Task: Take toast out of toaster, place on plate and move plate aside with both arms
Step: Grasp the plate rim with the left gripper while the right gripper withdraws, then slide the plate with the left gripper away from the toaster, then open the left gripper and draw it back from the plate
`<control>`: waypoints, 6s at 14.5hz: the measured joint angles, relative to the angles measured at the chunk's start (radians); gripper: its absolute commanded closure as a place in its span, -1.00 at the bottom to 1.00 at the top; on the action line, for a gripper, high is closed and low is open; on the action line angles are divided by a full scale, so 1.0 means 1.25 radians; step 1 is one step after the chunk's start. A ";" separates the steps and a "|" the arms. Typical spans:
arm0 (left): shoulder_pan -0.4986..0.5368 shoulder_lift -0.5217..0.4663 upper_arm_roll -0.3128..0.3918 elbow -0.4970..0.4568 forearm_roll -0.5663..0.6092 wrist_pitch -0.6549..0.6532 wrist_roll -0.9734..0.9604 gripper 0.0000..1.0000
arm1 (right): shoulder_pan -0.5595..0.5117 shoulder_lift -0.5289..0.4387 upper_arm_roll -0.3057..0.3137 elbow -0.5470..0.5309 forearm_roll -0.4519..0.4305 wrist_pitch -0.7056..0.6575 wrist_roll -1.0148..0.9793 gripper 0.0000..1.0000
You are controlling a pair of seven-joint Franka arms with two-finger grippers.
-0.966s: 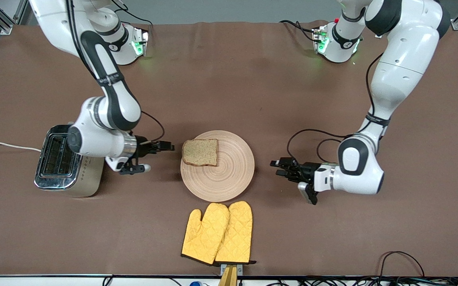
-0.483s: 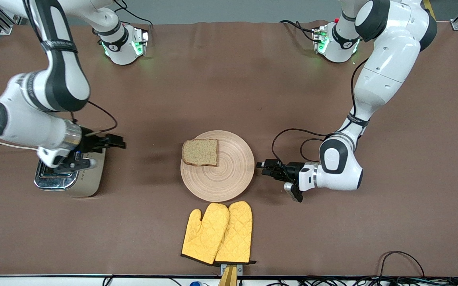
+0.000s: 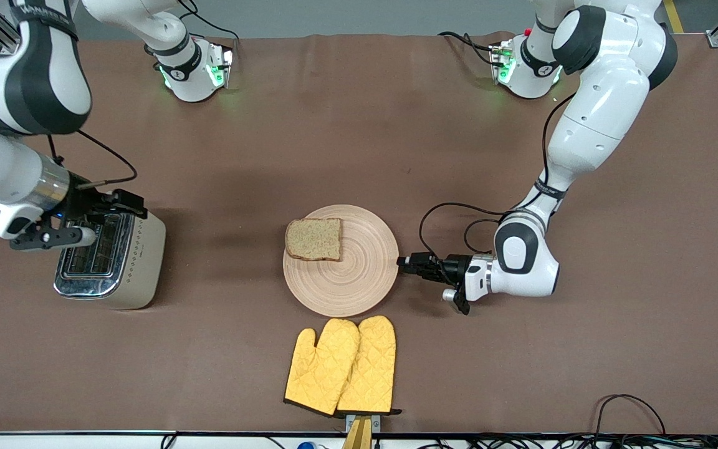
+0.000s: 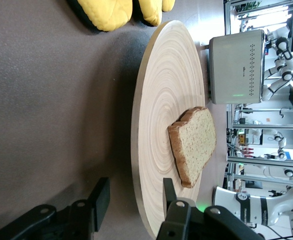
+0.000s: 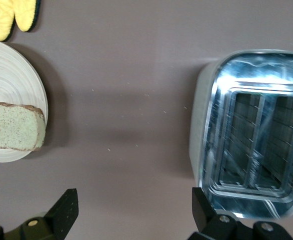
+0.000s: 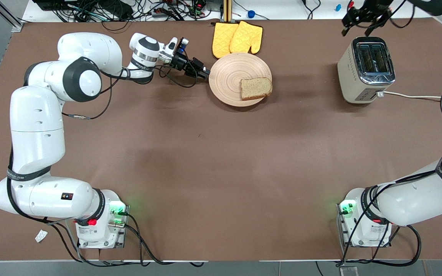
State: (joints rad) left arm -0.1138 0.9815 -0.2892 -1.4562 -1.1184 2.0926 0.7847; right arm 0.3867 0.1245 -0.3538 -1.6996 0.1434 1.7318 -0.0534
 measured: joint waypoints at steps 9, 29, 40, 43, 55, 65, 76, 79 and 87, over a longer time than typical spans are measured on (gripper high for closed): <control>-0.020 0.017 0.001 0.000 -0.052 0.012 -0.001 0.42 | -0.148 -0.026 0.048 0.150 -0.108 -0.117 -0.004 -1.00; -0.020 -0.058 0.004 0.026 -0.053 0.043 -0.173 1.00 | -0.321 -0.040 0.244 0.170 -0.112 -0.146 -0.009 -1.00; 0.206 -0.282 0.014 -0.120 0.059 -0.049 -0.208 1.00 | -0.313 -0.041 0.248 0.171 -0.112 -0.149 -0.009 -1.00; 0.326 -0.292 0.016 -0.126 0.117 -0.158 -0.207 1.00 | -0.313 -0.041 0.248 0.171 -0.113 -0.151 -0.009 -1.00; 0.577 -0.223 0.018 -0.111 0.293 -0.315 -0.123 0.99 | -0.308 -0.043 0.253 0.172 -0.113 -0.166 -0.009 -1.00; 0.598 -0.074 0.019 -0.013 0.322 -0.315 0.021 0.99 | -0.294 -0.046 0.250 0.175 -0.113 -0.167 -0.008 -1.00; 0.592 -0.035 0.019 0.003 0.324 -0.312 0.044 0.84 | -0.277 -0.051 0.253 0.176 -0.113 -0.168 0.011 -1.00; 0.589 -0.020 0.019 0.004 0.324 -0.297 0.060 0.77 | -0.269 -0.052 0.253 0.176 -0.113 -0.169 0.026 -1.00; 0.588 -0.019 0.012 0.068 0.414 -0.296 0.070 -1.00 | -0.284 -0.052 0.240 0.175 -0.114 -0.139 0.035 -1.00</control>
State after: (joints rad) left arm 0.6206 0.9576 -0.2736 -1.3710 -0.6014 1.7224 0.8722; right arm 0.0322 0.0601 -0.0543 -1.4802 0.0014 1.5584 -0.0097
